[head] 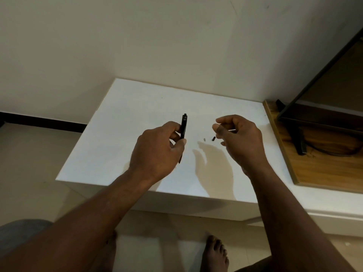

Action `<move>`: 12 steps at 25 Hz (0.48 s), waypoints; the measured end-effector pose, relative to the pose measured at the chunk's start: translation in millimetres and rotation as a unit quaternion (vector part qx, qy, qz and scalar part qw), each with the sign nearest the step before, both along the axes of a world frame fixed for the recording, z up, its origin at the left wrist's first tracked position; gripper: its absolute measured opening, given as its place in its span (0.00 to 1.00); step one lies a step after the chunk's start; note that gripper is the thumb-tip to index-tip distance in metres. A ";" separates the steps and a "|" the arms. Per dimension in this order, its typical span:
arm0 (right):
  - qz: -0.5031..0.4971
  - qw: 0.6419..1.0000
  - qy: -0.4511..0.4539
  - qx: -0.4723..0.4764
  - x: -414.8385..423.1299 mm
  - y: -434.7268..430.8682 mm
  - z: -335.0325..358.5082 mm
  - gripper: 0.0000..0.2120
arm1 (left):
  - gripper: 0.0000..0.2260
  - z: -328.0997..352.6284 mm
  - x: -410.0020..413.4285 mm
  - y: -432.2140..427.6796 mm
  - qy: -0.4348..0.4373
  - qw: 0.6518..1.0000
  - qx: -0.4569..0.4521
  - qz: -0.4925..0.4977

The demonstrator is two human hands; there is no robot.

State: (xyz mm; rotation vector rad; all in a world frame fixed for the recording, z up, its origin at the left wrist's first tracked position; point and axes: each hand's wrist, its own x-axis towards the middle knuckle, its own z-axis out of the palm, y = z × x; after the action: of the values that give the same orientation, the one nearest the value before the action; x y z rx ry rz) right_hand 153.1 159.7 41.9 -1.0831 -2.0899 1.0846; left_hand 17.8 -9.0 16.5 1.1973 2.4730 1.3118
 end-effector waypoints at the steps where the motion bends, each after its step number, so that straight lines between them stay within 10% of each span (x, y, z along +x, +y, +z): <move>1: -0.013 0.999 -0.032 0.012 2.9 5.8 -3.9 0.07 | 0.08 0.2 0.4 0.0 0.001 1.000 -0.005 -0.004; 12: 0.054 0.957 -0.236 0.158 -17.3 -10.9 -51.6 0.18 | 0.11 4.0 4.8 -0.3 0.010 0.999 -0.031 -0.032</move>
State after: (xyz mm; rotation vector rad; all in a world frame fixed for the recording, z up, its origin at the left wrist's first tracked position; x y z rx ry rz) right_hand 135.7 148.8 -9.7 -1.1556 -2.6108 0.5331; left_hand 22.6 -9.2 20.6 1.2711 2.4475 1.2046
